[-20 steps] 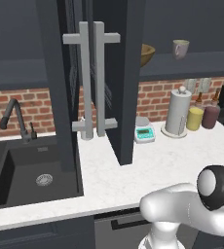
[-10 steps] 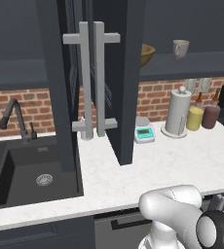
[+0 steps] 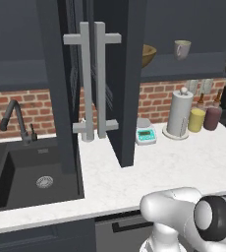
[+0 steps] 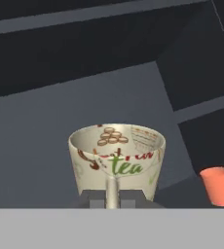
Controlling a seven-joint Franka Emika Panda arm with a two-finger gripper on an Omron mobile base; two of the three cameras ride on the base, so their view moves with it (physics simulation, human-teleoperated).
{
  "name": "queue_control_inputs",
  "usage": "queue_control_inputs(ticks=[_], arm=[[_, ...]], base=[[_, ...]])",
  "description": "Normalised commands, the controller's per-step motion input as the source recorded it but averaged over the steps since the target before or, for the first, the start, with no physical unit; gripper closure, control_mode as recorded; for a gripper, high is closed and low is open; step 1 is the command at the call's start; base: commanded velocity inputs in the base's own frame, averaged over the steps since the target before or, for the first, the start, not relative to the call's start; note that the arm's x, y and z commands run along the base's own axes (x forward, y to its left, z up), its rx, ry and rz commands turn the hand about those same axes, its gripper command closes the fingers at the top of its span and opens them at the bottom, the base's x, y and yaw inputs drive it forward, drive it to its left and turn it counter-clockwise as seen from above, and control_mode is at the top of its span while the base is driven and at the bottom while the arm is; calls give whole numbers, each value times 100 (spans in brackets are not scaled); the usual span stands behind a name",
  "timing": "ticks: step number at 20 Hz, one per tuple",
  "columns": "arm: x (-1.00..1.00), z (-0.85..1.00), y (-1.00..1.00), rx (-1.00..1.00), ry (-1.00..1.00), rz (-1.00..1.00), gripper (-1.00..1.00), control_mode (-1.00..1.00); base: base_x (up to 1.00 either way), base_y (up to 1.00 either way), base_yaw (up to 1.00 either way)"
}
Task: Gather all objects into one cabinet and sort the glasses and bowls to opposite sides.
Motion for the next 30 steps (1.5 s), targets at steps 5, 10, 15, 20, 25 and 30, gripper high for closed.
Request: queue_control_inputs(ticks=[5, 10, 15, 20, 25, 30], arm=[[19, 54, -60, -30, 14, -2, 100, -100], [-9, -56, 1, -12, 15, 0, 100, -100], [-16, -100, 29, -8, 20, 0, 100, -100], [13, -16, 12, -2, 9, 0, 100, -100], [18, -4, -4, 1, 0, 0, 100, -100], [46, -36, -28, 0, 0, 1, 100, -100]], base=[[0, 0, 0], [0, 0, 0], [0, 0, 0], [0, 0, 0], [0, 0, 0], [0, 0, 0]])
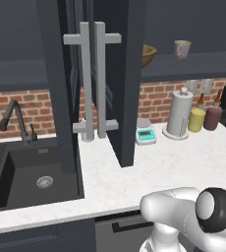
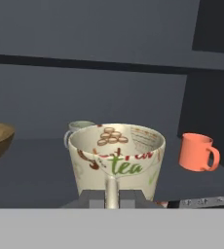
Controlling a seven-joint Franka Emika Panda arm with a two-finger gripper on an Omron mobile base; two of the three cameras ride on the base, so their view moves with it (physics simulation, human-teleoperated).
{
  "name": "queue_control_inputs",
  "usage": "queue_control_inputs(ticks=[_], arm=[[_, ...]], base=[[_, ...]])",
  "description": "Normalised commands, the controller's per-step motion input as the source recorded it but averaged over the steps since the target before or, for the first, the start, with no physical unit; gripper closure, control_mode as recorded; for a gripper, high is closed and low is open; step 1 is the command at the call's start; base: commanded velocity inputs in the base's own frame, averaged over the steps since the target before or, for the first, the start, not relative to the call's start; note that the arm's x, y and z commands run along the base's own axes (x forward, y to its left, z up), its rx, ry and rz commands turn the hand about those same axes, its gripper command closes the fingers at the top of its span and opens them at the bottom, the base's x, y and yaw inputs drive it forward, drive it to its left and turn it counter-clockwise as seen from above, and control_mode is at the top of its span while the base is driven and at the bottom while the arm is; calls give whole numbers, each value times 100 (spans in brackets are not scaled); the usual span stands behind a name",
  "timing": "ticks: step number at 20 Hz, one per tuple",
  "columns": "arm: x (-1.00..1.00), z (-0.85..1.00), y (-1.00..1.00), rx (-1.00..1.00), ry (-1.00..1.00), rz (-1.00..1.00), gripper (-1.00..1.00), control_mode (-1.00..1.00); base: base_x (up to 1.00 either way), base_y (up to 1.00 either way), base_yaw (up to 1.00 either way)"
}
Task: Gather all objects into one cabinet and sort the glasses and bowls to opposite sides.
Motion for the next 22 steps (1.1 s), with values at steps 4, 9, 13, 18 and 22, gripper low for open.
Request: queue_control_inputs(ticks=[4, 9, 13, 18, 22], arm=[[57, -30, -17, 0, 0, 1, 100, -100], [60, -2, -27, 1, 0, 1, 100, -100], [68, 0, -42, 1, 0, 0, 100, -100], [56, -10, -42, 0, 0, 0, 100, -100], [39, -26, -30, 0, 0, 0, 100, -100]], base=[[0, 0, 0], [0, 0, 0], [0, 0, 0], [0, 0, 0], [0, 0, 0]])
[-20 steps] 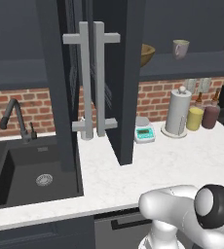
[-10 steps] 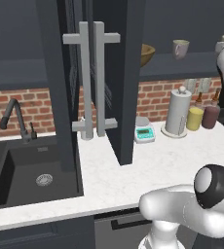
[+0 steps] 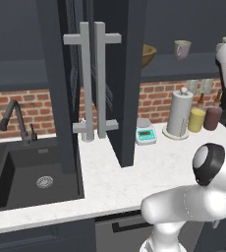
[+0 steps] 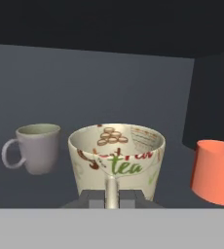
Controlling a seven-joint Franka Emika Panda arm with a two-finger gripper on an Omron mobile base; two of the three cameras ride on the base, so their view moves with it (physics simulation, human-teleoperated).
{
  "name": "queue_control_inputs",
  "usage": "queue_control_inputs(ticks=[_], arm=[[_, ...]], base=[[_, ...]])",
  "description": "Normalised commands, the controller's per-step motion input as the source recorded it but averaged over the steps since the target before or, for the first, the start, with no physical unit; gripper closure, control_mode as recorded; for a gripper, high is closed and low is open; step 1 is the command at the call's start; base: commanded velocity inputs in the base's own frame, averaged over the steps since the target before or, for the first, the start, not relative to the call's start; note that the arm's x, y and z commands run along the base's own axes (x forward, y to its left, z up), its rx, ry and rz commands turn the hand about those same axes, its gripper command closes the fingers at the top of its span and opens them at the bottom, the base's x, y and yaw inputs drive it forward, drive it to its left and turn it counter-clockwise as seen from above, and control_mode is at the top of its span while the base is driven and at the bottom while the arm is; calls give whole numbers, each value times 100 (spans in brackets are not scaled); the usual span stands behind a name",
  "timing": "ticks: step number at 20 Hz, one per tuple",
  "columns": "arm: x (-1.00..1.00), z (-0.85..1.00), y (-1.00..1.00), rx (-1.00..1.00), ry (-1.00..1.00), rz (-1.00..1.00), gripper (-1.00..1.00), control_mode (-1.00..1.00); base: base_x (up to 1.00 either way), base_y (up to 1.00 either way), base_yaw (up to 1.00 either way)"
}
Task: Gather all objects into one cabinet and sort the glasses and bowls to opposite sides.
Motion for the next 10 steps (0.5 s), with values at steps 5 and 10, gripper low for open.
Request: queue_control_inputs(ticks=[5, 10], arm=[[20, -49, -17, 0, -4, 1, 100, -100], [39, -29, -1, 0, -1, 2, 100, -100]], base=[[0, 0, 0], [0, 0, 0]])
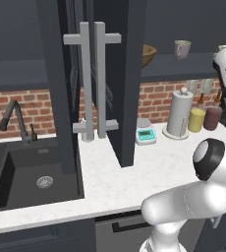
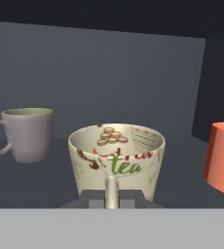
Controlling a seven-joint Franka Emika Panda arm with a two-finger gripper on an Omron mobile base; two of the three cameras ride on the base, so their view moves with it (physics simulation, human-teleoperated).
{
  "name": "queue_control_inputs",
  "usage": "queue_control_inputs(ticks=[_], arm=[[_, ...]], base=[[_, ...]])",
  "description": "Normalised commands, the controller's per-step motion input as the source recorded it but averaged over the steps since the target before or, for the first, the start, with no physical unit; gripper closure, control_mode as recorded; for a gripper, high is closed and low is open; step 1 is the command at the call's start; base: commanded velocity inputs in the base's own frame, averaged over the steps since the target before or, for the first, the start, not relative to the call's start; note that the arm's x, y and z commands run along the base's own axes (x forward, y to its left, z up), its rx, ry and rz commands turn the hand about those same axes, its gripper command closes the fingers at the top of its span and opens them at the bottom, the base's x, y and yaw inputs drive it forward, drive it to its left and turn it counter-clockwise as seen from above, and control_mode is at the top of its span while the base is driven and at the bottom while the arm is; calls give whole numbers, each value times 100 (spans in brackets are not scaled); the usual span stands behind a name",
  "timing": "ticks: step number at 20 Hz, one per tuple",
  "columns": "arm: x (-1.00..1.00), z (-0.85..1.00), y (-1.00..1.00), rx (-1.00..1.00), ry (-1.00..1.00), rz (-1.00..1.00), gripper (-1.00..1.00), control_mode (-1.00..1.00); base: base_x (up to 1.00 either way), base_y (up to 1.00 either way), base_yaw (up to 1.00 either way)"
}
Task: Gather all objects into one cabinet and sort the glasses and bowls to opposite sides.
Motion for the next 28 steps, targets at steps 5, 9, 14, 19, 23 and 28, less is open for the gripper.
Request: queue_control_inputs(ticks=[5, 9, 14, 19, 23, 28], arm=[[62, -2, 0, 0, 0, 0, 100, -100], [66, -14, -2, 0, 0, 0, 100, -100], [53, -31, -25, 0, 0, 0, 100, -100], [26, -42, -27, 0, 0, 1, 100, -100], [7, -41, -26, 0, -2, 1, -100, -100], [0, -7, -19, 0, 0, 0, -100, -100]], base=[[0, 0, 0], [0, 0, 0], [0, 0, 0], [0, 0, 0], [0, 0, 0], [0, 0, 0]])
